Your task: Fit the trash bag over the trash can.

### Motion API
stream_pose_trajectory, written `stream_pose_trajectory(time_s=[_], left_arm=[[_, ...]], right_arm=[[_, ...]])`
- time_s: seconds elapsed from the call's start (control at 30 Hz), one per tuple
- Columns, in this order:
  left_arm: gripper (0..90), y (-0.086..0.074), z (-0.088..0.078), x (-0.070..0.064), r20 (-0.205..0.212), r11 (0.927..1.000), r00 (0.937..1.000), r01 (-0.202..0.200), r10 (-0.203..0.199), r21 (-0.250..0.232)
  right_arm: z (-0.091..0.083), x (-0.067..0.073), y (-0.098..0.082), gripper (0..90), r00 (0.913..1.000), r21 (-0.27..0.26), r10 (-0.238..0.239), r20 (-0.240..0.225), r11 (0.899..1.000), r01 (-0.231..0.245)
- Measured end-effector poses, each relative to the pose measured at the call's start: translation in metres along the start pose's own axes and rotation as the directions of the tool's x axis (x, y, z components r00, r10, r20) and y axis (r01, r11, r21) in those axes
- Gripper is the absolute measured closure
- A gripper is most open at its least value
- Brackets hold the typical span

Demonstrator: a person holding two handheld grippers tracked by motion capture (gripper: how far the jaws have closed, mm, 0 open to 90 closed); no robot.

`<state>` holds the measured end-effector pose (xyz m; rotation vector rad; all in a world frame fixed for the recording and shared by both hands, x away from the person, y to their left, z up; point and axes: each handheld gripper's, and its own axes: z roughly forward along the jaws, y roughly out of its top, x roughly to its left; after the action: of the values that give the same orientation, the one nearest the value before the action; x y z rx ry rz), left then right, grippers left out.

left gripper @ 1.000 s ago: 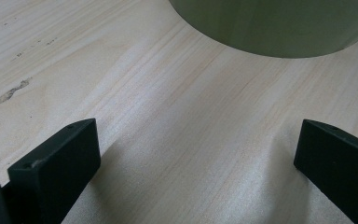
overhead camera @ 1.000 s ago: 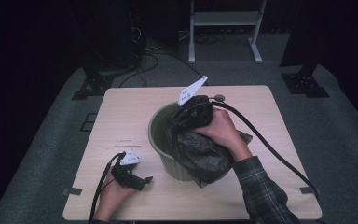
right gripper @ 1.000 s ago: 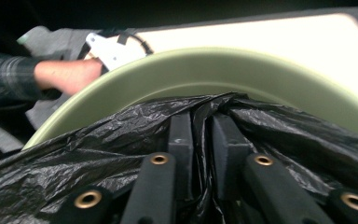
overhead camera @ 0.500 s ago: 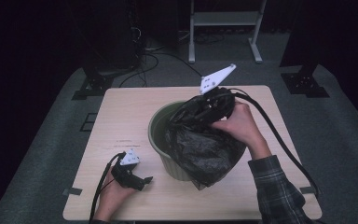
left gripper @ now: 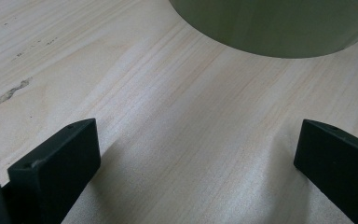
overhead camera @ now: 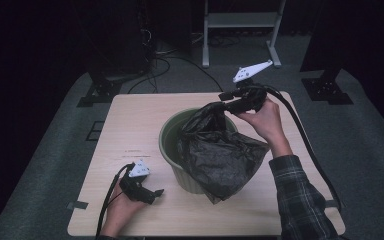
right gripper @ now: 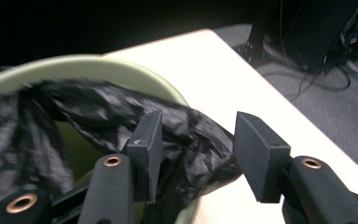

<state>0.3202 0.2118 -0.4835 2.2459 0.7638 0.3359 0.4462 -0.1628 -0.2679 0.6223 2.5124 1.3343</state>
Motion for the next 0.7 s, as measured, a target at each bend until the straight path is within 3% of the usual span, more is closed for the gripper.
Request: stream_pose_trajectory(time_s=[0.07, 0.1, 0.13, 0.17, 0.27, 0.33, 0.53, 0.63, 0.7], left_arm=[[0.0, 0.000, 0.000, 0.000, 0.000, 1.0000, 1.0000, 0.000, 0.000, 0.000], [0.0, 0.000, 0.000, 0.000, 0.000, 1.0000, 1.0000, 0.000, 0.000, 0.000], [0.0, 0.000, 0.000, 0.000, 0.000, 1.0000, 1.0000, 0.000, 0.000, 0.000], [0.0, 0.000, 0.000, 0.000, 0.000, 1.0000, 1.0000, 0.000, 0.000, 0.000], [0.0, 0.000, 0.000, 0.000, 0.000, 1.0000, 1.0000, 0.000, 0.000, 0.000], [0.0, 0.000, 0.000, 0.000, 0.000, 1.0000, 1.0000, 0.000, 0.000, 0.000], [0.0, 0.000, 0.000, 0.000, 0.000, 1.0000, 1.0000, 0.000, 0.000, 0.000], [0.0, 0.000, 0.000, 0.000, 0.000, 1.0000, 1.0000, 0.000, 0.000, 0.000], [0.0, 0.000, 0.000, 0.000, 0.000, 1.0000, 1.0000, 0.000, 0.000, 0.000]], right_arm=[[0.008, -0.004, -0.002, 51.5, 0.9999, 0.028, 0.011, 0.010, 1.000, -0.012], [0.010, -0.005, -0.003, 56.3, 0.9998, 0.035, 0.016, 0.010, 0.999, -0.017], [0.014, -0.006, -0.005, 67.9, 0.9997, 0.043, 0.023, 0.001, 0.999, -0.023], [0.014, -0.006, -0.005, 67.9, 0.9997, 0.043, 0.023, 0.001, 0.999, -0.023], [0.015, -0.002, -0.009, 82.6, 1.0000, 0.046, 0.006, 0.003, 0.999, -0.006], [0.012, 0.002, -0.012, 88.8, 0.9992, 0.020, 0.008, -0.040, 1.000, -0.007], [0.024, 0.016, -0.016, 89.6, 0.9922, 0.088, -0.036, -0.119, 0.995, 0.047], [0.030, 0.022, -0.017, 88.5, 0.9904, 0.119, -0.065, -0.122, 0.990, 0.080], [0.033, 0.022, -0.018, 77.8, 0.9876, 0.143, -0.059, -0.145, 0.987, 0.080]])
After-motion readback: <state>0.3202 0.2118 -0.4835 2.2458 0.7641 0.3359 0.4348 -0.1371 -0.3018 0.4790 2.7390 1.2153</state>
